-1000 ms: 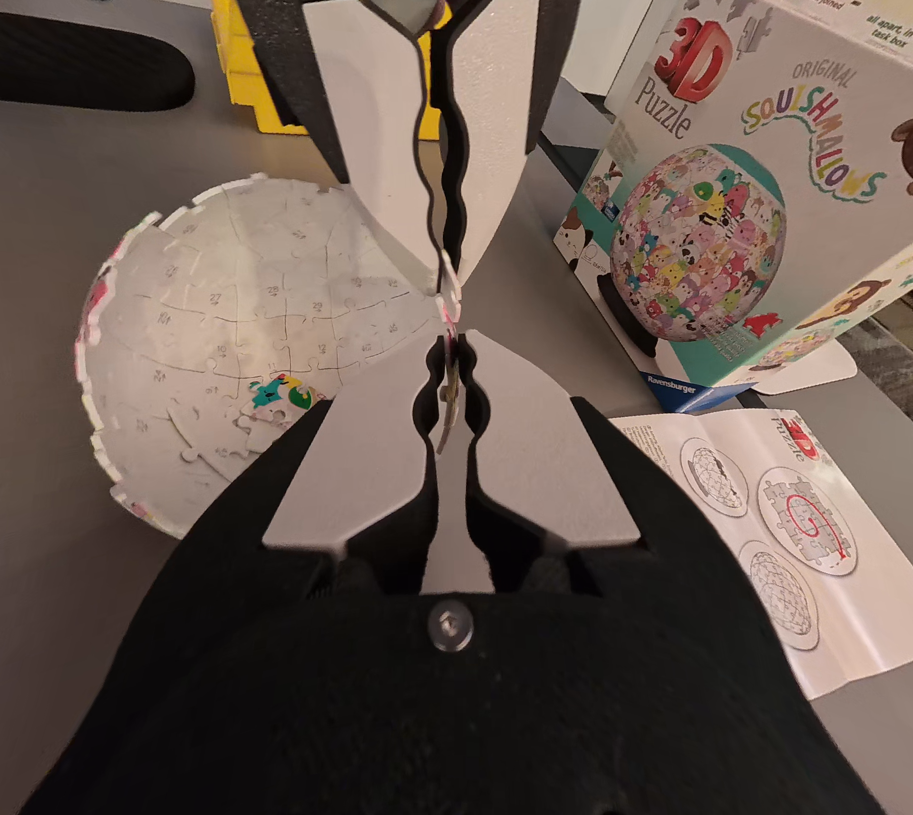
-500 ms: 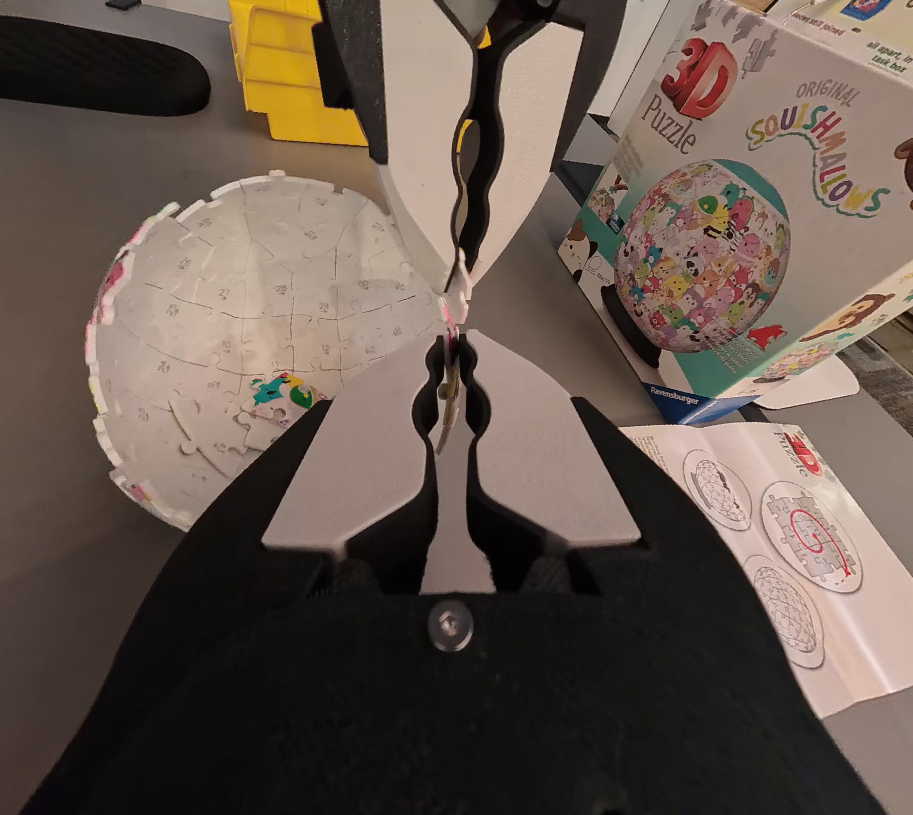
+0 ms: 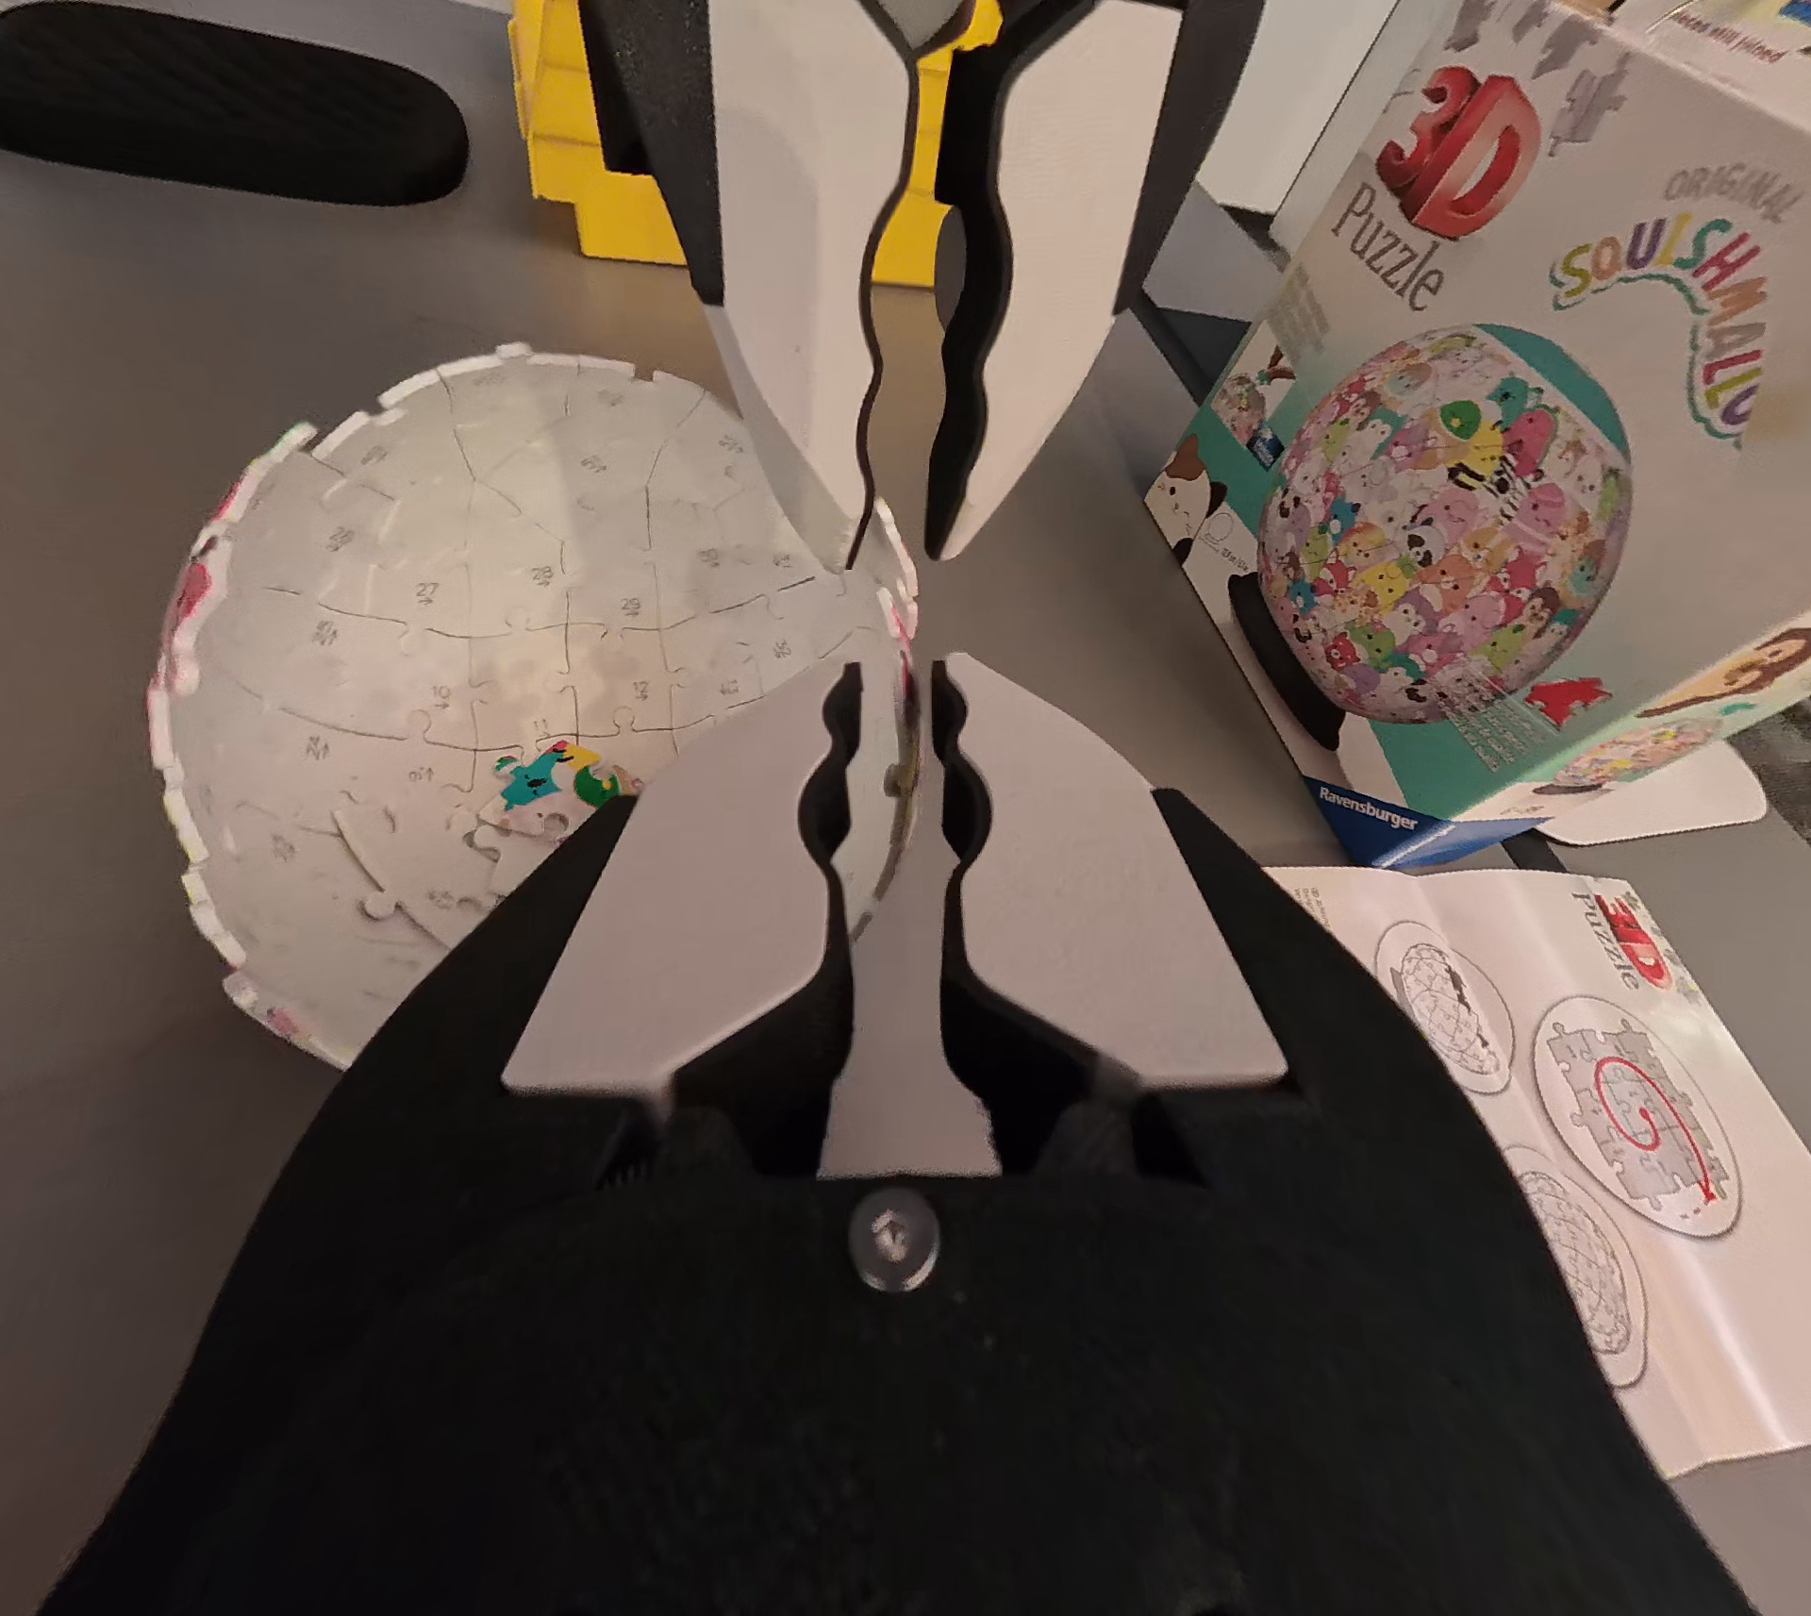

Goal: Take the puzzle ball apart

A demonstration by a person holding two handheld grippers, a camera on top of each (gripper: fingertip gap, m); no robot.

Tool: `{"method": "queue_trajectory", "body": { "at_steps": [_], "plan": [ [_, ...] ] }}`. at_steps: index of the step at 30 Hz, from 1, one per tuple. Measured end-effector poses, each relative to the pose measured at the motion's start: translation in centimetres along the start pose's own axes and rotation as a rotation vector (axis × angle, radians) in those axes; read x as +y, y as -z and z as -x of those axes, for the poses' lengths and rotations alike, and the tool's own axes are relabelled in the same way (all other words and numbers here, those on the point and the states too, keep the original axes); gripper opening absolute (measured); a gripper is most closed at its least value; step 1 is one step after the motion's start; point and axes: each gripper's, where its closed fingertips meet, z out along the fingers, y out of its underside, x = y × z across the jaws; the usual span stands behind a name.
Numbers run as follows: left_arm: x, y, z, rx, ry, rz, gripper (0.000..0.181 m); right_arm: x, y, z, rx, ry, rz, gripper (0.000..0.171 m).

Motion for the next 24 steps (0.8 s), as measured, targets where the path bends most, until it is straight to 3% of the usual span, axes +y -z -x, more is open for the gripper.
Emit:
{"method": "queue_trajectory", "body": {
  "at_steps": [6, 16, 20, 24],
  "plan": [
    [0.3, -0.1, -0.5, 0.039, -0.019, 0.059, 0.009, 0.0, -0.5, -0.2, -0.032, -0.027, 0.069, 0.006],
    [0.6, -0.9, -0.7, 0.045, -0.030, 0.058, 0.007, 0.6, -0.6, 0.1, -0.206, -0.498, 0.140, 0.009],
    [0.5, -0.7, -0.7, 0.053, -0.014, 0.043, 0.008, -0.3, -0.1, 0.1, -0.199, -0.392, 0.062, 0.010],
    [-0.7, 0.1, -0.5, 0.047, 0.008, -0.034, 0.025, -1.8, 1.8, -1.0, -0.143, -0.411, -0.009, 0.018]
  ]
}}
